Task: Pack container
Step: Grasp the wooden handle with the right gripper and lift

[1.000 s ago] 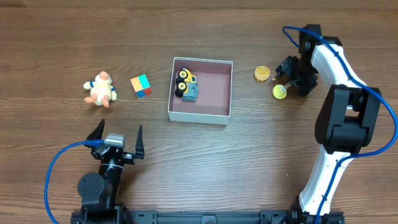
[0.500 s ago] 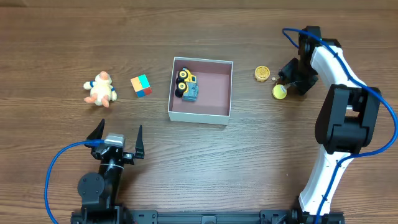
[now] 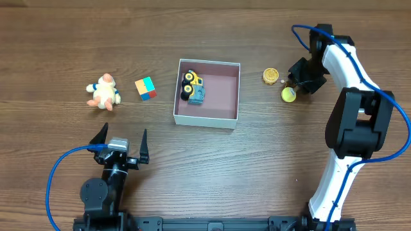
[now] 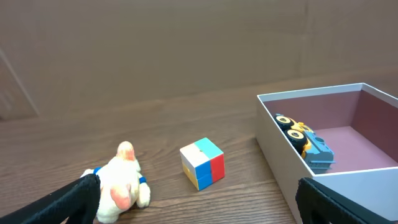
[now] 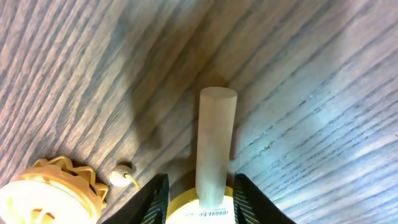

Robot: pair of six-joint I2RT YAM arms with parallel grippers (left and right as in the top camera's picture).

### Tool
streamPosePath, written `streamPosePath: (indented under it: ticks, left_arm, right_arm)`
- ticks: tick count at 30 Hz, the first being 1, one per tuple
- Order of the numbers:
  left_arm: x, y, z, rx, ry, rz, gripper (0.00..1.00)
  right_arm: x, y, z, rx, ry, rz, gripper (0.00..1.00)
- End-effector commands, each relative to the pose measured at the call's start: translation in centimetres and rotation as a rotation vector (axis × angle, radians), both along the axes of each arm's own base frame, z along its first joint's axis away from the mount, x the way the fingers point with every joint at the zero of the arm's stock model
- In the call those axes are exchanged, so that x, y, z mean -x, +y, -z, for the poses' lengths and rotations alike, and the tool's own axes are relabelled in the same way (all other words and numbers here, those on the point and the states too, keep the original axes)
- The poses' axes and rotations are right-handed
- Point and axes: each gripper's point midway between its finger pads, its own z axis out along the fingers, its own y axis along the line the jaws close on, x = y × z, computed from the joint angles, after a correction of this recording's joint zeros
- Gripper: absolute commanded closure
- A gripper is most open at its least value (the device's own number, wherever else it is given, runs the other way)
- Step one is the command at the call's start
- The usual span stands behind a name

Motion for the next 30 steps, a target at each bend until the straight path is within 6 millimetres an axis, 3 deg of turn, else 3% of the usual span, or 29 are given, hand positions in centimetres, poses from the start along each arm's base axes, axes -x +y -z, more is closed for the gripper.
streamPosePath:
  ticks: [1, 7, 25, 30]
  left_arm:
    - [0.0, 0.0, -0.1, -0.009, -0.008, 0.0, 0.0]
    - [0.0, 0.0, -0.1, -0.009, -0.008, 0.0, 0.0]
    - [0.0, 0.0, -0.1, -0.009, -0.008, 0.0, 0.0]
    - [0.0, 0.0, -0.1, -0.009, -0.008, 0.0, 0.0]
  right_arm:
    - [-0.8, -0.3, -0.5, 0.008, -0.025, 0.006, 0.73]
    - [-0.7, -1.3, -0.4, 0.068, -0.019, 0.005, 0.68]
    - [-0.5, -1.3, 0.2, 0.07, -0.018, 0.005, 0.67]
    - [-0.3, -1.4, 0.3, 0.077, -0.008, 0.006, 0.62]
